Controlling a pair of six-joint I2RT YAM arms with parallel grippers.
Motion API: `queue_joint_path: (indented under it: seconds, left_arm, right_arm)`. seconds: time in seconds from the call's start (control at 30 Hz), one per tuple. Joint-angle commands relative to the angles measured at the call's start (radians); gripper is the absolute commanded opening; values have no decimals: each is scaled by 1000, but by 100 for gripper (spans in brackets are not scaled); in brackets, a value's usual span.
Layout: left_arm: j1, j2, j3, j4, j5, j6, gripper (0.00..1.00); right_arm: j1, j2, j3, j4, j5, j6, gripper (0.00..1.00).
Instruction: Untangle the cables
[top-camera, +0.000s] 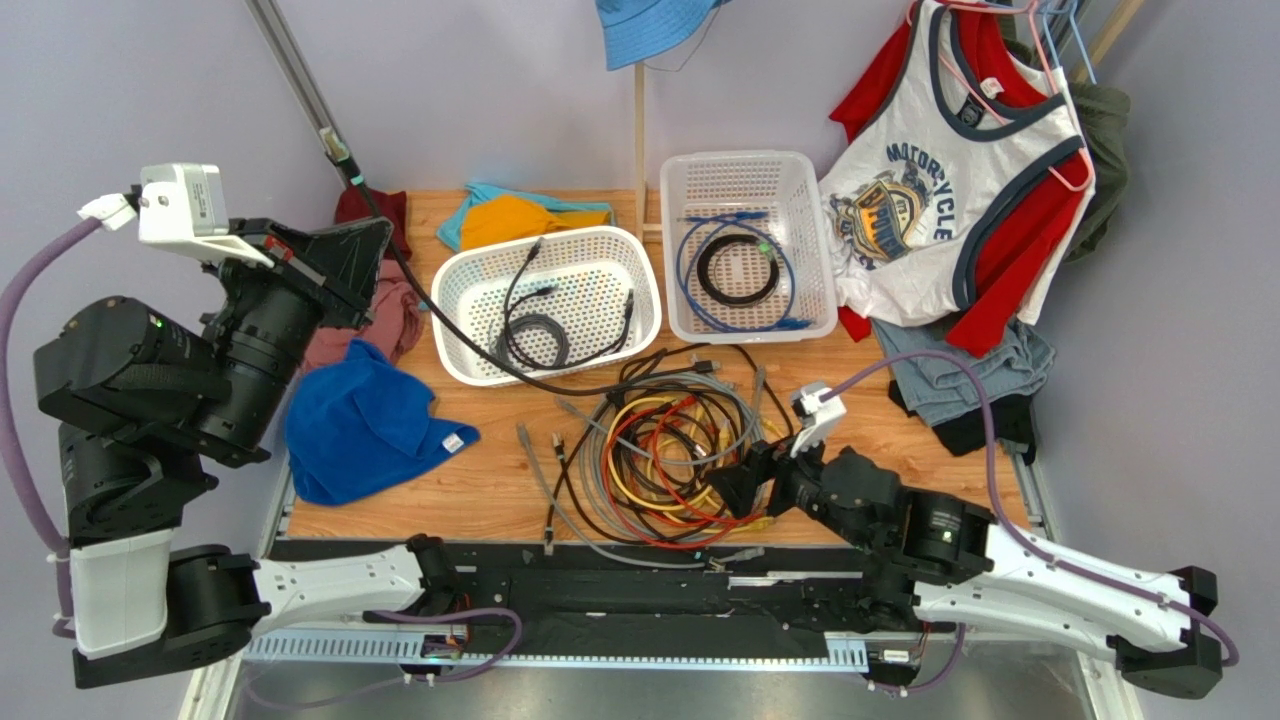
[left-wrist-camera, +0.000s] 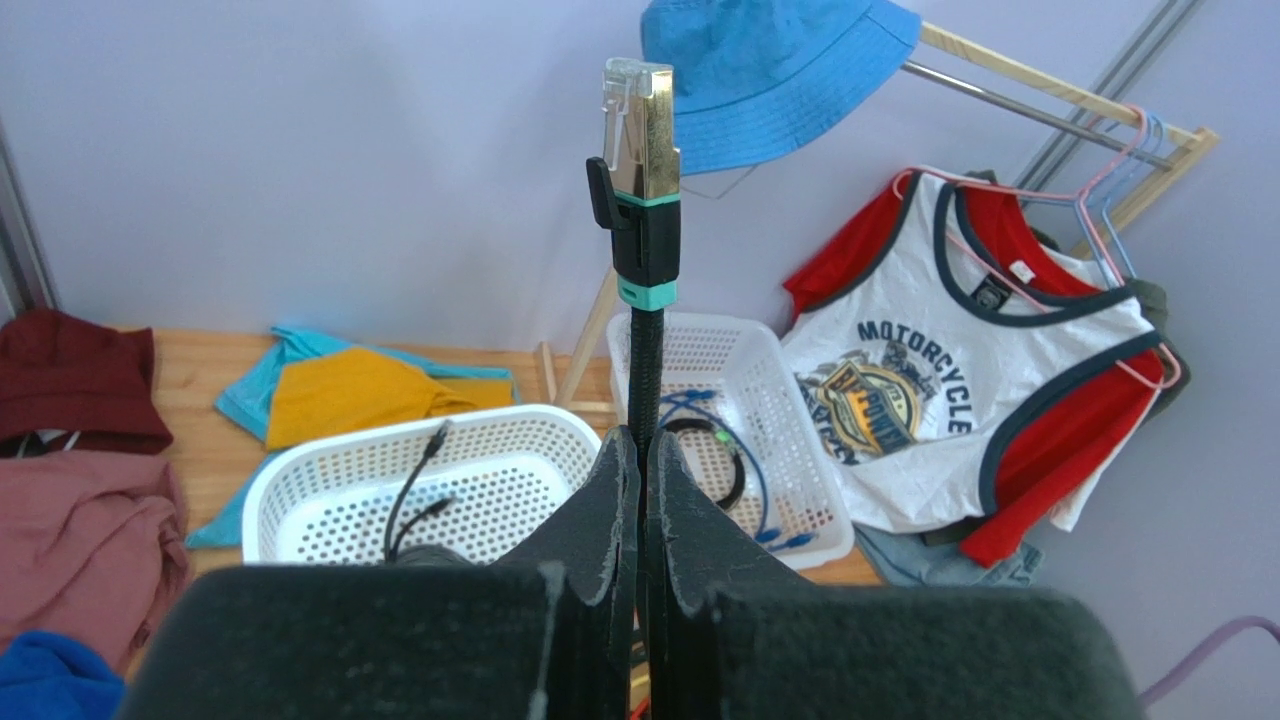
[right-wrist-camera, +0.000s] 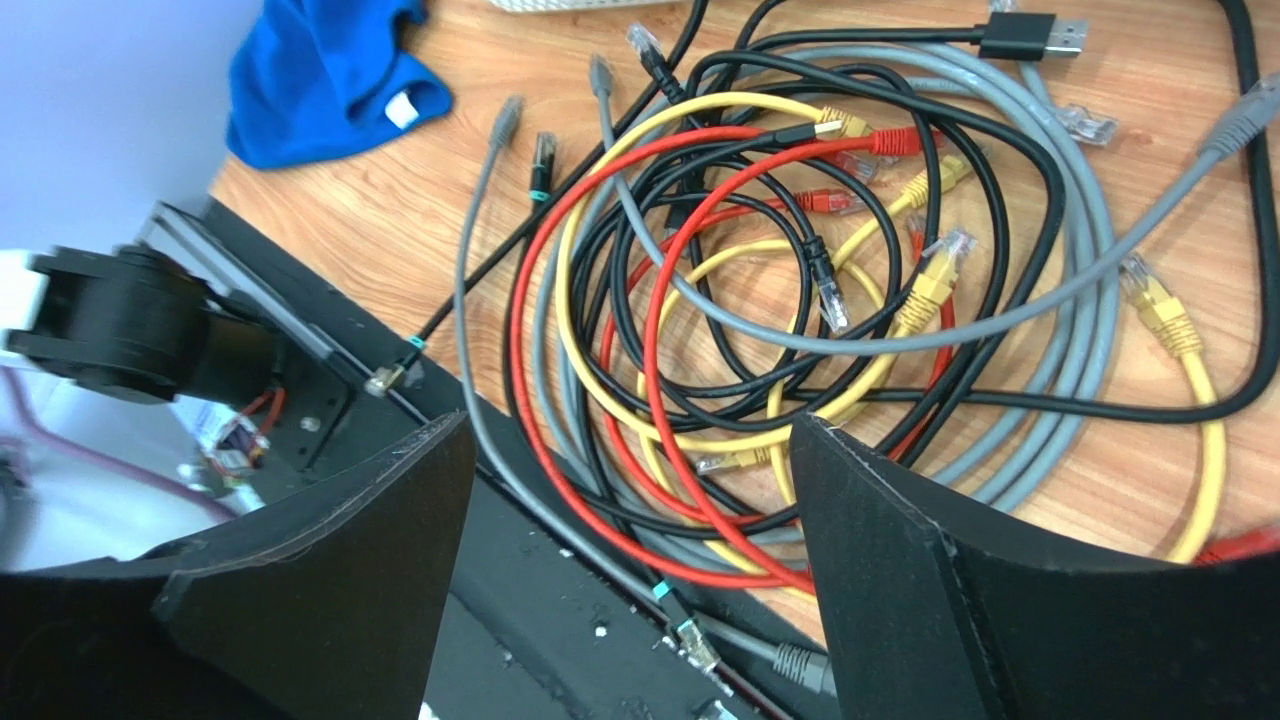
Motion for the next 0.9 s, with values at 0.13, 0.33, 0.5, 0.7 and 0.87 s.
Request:
queue_joint_path:
  seconds: [0.13,0.33,0.5,0.7,0.87]
  left_arm:
    - [-3,99,187,23,123,60,0]
    - [-3,139,184,8,161,38,0]
    - [-3,136,166,9,167,26,0]
    - [-1,124,166,-12,171,15,0]
    - [-3,93,135,-25,164,1,0]
  right_arm:
    - [5,259,34,321,93,-98,81]
    - [5,400,-115,890,188,-284,85]
    - [4,618,-57,1148,308,-442,88]
    - [-36,902,52,1402,443,-536,89]
    - [-111,1085,101,1660,503,-546,88]
